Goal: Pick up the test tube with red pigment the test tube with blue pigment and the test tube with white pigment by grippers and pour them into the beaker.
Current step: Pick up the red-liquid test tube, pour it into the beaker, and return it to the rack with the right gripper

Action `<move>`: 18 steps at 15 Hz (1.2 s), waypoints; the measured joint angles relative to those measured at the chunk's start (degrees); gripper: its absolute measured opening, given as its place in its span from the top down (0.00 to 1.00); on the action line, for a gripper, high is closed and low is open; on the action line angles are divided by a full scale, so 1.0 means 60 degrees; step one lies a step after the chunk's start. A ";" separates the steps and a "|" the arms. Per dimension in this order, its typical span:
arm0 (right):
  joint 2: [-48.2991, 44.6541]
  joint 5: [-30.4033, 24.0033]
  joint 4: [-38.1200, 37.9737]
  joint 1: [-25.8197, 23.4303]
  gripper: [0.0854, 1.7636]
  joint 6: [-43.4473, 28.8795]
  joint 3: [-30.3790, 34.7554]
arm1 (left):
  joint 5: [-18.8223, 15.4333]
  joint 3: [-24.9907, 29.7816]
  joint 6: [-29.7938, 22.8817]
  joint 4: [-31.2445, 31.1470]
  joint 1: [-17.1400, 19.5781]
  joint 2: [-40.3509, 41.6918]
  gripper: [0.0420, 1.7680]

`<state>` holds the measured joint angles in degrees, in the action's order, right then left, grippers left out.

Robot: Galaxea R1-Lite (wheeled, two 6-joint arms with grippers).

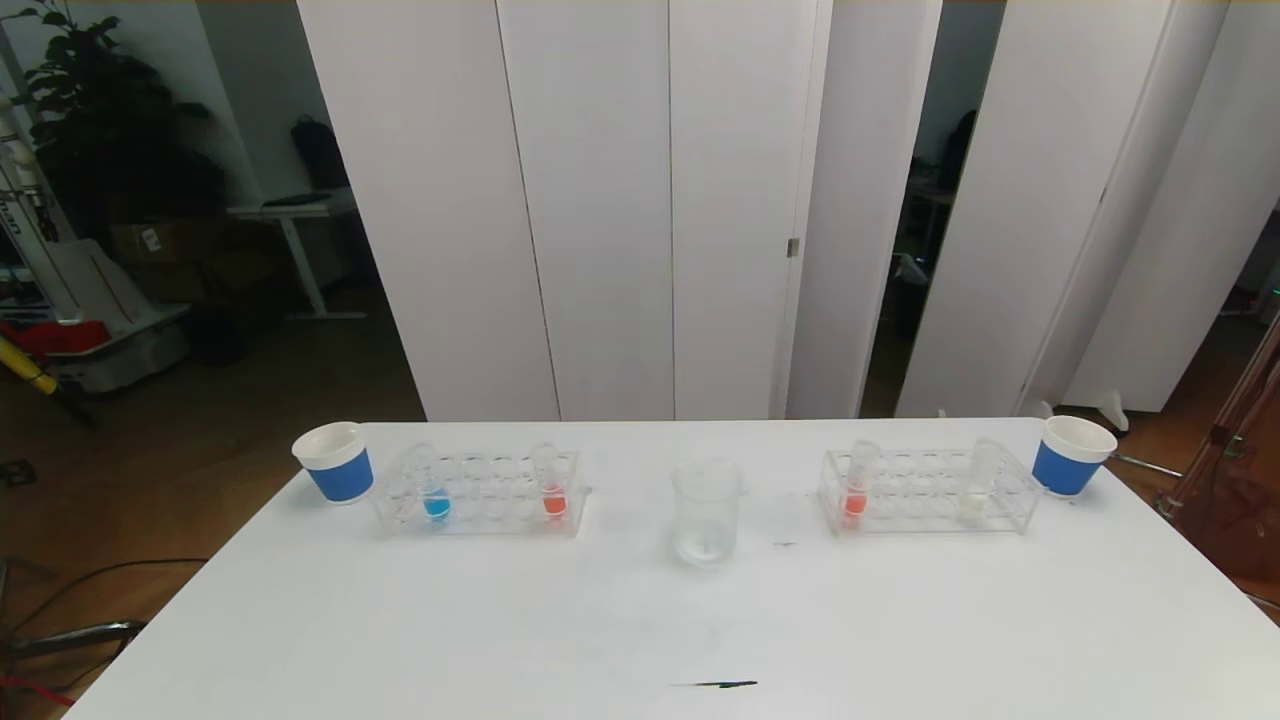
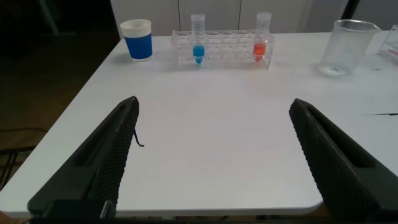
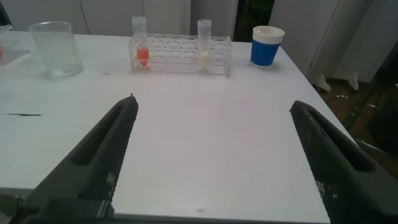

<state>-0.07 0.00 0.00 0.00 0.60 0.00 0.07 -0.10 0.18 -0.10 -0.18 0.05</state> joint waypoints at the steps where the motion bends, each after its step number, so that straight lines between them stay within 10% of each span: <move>1: 0.0000 0.0000 0.0000 0.0000 0.01 -0.0004 0.0000 | 0.0000 0.0000 0.0004 0.0000 0.0000 0.0000 0.02; 18: 0.0000 -0.0004 0.0008 0.0000 0.01 0.0004 0.0000 | 0.0000 0.0000 0.0006 0.0000 0.0000 0.0000 0.02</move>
<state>-0.07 -0.02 0.05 0.00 0.62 0.00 0.07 -0.10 0.22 -0.10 -0.18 0.05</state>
